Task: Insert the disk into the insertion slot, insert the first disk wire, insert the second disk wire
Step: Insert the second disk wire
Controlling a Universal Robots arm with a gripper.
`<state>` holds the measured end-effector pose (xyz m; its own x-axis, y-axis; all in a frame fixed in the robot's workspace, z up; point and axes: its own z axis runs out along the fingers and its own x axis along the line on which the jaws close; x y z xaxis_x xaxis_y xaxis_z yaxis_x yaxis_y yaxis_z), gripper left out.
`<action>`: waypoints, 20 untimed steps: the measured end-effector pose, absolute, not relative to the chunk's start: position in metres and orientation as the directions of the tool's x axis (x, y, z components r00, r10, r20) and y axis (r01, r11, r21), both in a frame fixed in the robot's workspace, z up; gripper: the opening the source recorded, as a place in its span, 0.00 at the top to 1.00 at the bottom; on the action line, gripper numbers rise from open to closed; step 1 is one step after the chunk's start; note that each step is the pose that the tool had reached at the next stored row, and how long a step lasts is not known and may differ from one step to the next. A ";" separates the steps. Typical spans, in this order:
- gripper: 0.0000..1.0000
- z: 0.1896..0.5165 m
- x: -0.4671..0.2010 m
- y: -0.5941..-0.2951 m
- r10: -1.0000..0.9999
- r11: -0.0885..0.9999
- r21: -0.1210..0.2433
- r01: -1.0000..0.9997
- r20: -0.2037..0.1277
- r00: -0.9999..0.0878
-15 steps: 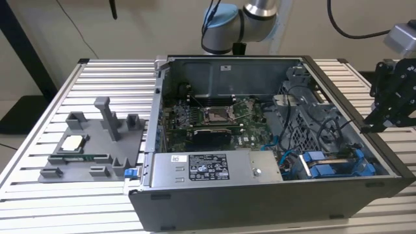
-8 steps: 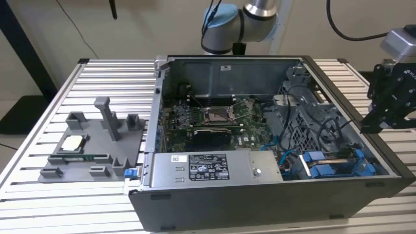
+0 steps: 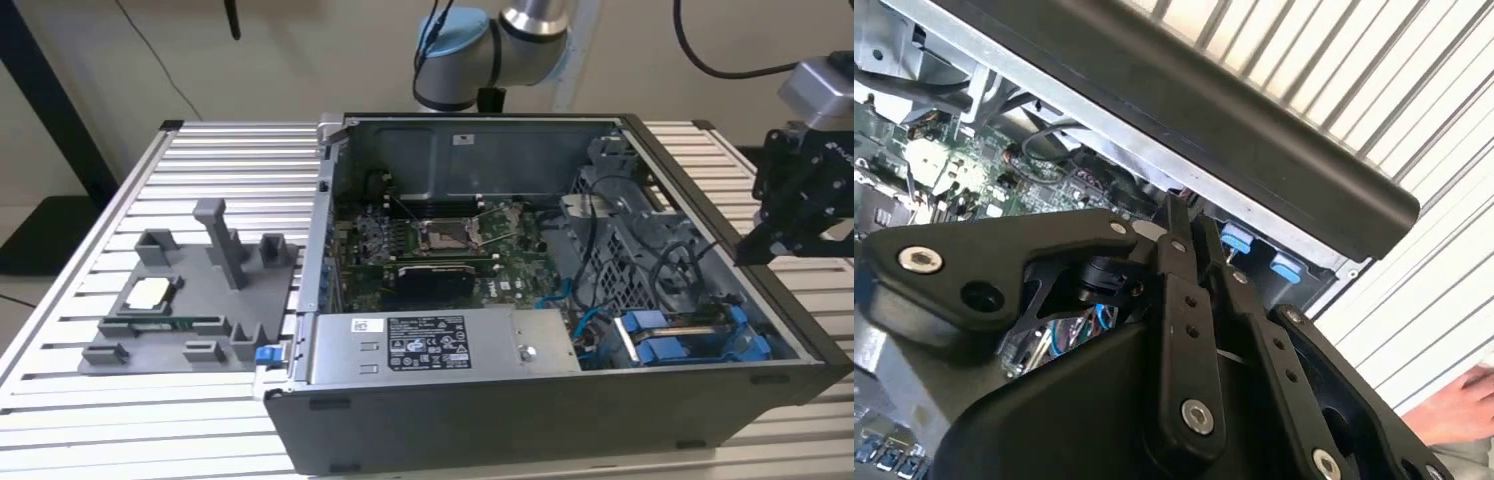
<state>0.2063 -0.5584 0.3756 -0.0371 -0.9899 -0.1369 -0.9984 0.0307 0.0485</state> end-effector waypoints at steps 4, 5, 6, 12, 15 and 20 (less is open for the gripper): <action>0.84 0.375 0.206 -0.559 -0.986 0.041 0.049 -0.998 -0.158 -0.049; 0.84 0.375 0.206 -0.559 -0.986 0.042 0.049 -0.998 -0.160 -0.050; 0.84 0.375 0.206 -0.559 -0.986 0.042 0.049 -0.998 -0.160 -0.050; 0.84 0.375 0.206 -0.559 -0.986 0.043 0.049 -0.998 -0.160 -0.050; 0.84 0.376 0.206 -0.559 -0.986 0.043 0.049 -0.998 -0.160 -0.050; 0.84 0.383 0.203 -0.559 -0.986 0.043 0.049 -0.998 -0.160 -0.050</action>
